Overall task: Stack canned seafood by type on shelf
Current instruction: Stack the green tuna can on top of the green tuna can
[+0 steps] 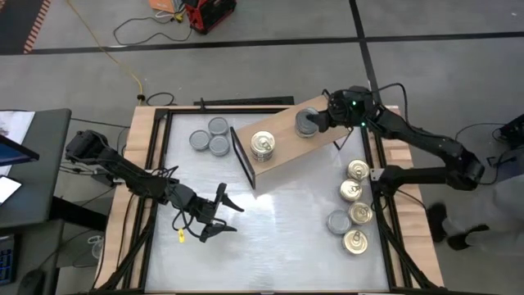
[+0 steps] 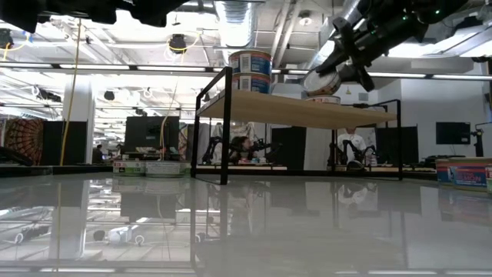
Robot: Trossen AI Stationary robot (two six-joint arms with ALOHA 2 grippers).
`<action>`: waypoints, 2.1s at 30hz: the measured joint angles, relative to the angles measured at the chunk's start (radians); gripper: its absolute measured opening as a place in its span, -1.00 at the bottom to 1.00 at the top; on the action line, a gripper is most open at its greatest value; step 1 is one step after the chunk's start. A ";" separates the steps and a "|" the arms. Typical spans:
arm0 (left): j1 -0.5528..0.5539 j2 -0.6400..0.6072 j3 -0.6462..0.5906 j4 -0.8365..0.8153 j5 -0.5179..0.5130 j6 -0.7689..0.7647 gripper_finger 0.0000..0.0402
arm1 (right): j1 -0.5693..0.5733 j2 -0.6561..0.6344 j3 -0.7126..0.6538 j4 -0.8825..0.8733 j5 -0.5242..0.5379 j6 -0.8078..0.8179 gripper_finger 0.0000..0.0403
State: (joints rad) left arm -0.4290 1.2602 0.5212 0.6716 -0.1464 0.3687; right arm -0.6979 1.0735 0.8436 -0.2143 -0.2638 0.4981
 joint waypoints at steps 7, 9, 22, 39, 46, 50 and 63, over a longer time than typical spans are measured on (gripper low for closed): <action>0.000 0.000 0.000 0.018 -0.023 0.023 0.39 | -0.035 0.001 0.000 -0.041 -0.002 0.008 0.18; 0.000 0.000 0.000 0.028 -0.023 0.031 0.39 | -0.040 0.001 0.000 -0.056 -0.002 -0.010 0.24; 0.005 0.000 0.000 0.044 -0.053 0.060 0.39 | -0.066 0.006 0.060 -0.177 0.047 -0.127 0.39; 0.004 0.000 0.000 -0.102 -0.173 -0.030 0.39 | 0.573 -0.095 0.167 -0.663 0.515 -0.027 0.39; 0.004 0.000 0.000 -0.092 -0.178 -0.031 0.39 | 0.954 0.101 0.166 -0.727 0.532 0.224 0.37; 0.004 0.000 0.000 -0.082 -0.235 -0.060 0.39 | 1.129 0.289 0.168 -0.734 0.522 0.372 0.34; 0.004 0.000 0.000 -0.079 -0.372 -0.069 0.39 | 1.358 0.740 0.488 -1.071 0.462 0.781 0.14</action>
State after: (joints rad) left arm -0.4249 1.2602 0.5213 0.5928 -0.5188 0.2992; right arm 0.6604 1.8135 1.3320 -1.2848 0.1983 1.2791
